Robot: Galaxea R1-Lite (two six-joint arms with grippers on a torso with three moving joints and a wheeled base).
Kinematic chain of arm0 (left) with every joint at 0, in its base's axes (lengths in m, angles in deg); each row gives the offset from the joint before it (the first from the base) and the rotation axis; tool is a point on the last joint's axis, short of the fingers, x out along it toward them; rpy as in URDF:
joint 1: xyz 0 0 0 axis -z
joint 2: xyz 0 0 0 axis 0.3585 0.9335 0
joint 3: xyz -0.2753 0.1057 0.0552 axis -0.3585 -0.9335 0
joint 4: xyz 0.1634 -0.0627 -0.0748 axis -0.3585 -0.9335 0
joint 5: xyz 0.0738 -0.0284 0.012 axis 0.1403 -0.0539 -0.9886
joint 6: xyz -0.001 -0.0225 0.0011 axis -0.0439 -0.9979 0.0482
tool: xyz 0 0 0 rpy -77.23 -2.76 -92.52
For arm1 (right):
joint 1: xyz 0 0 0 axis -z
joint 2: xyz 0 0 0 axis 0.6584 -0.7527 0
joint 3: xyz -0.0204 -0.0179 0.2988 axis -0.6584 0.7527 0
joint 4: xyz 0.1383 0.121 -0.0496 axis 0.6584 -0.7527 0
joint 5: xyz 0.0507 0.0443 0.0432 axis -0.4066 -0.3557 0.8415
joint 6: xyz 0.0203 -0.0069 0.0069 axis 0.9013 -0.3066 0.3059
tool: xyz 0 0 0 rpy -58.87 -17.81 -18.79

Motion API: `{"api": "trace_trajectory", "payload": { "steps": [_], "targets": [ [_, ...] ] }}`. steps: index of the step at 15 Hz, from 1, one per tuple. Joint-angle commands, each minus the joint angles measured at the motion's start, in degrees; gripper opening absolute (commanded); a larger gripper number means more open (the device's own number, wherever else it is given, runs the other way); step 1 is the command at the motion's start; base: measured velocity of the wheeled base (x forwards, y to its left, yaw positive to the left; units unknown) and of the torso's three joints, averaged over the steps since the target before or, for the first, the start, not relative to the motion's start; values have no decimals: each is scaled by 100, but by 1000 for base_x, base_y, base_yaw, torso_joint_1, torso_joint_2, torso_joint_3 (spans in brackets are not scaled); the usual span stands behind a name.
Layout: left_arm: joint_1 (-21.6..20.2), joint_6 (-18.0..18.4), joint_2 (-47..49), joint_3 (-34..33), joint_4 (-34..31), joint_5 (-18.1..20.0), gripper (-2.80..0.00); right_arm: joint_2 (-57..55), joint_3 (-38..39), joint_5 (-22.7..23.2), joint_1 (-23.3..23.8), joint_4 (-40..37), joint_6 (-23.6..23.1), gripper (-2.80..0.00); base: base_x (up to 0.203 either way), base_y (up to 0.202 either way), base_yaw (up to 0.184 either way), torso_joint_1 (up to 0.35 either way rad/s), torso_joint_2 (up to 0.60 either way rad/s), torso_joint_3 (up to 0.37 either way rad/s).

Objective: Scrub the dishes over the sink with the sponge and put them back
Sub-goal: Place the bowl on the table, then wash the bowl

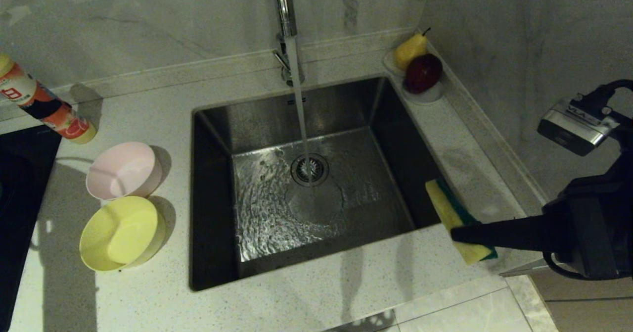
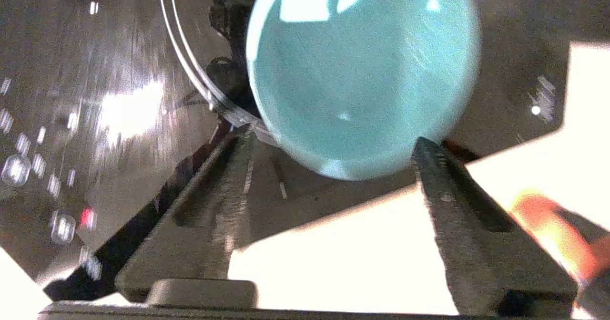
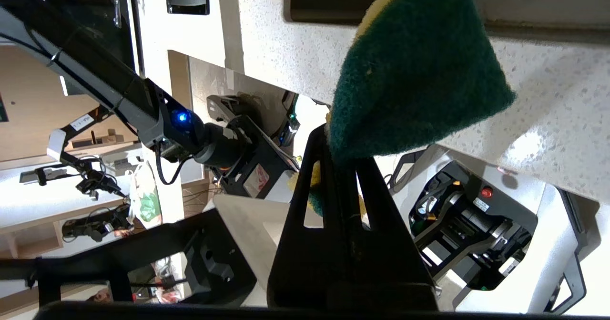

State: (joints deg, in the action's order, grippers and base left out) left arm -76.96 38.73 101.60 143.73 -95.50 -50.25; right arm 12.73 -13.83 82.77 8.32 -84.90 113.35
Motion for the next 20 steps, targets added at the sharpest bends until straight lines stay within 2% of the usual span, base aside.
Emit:
{"api": "trace_trajectory", "payload": {
  "steps": [1,2,4,7,10,13,16,19,20],
  "targets": [
    [-10,87,-768,-7,-253,20,0,205,99,-1,7,8,4,-280,0,0,0,0,0,0],
    [-9,238,-1021,-12,-338,34,-280,220,100,-1,7,0,3,-280,0,0,0,0,0,0],
    [-4,711,-1552,-48,-568,200,-280,190,117,-1,7,9,-14,-280,0,0,0,0,0,0],
    [48,1743,-2241,-82,-1136,851,-280,123,109,-16,7,-23,9,-280,0,0,0,0,0,0],
    [912,2534,-2613,-209,-1706,970,-280,229,32,-45,22,-35,30,-280,0,0,0,0,0,0],
    [1808,2715,-2622,-634,-1788,834,-280,246,48,-28,96,-26,39,-280,0,0,0,0,0,0],
    [2602,2764,-2514,-1475,-1625,263,-280,289,125,-44,138,-17,47,-280,0,0,0,0,0,0],
    [2924,2704,-2164,-2081,-695,15,-280,288,326,-36,275,2,29,-280,0,0,0,0,0,0],
    [2945,2693,-1977,-2084,-575,-77,0,253,347,-36,307,9,20,-280,0,0,0,0,0,0]
  ]
}}
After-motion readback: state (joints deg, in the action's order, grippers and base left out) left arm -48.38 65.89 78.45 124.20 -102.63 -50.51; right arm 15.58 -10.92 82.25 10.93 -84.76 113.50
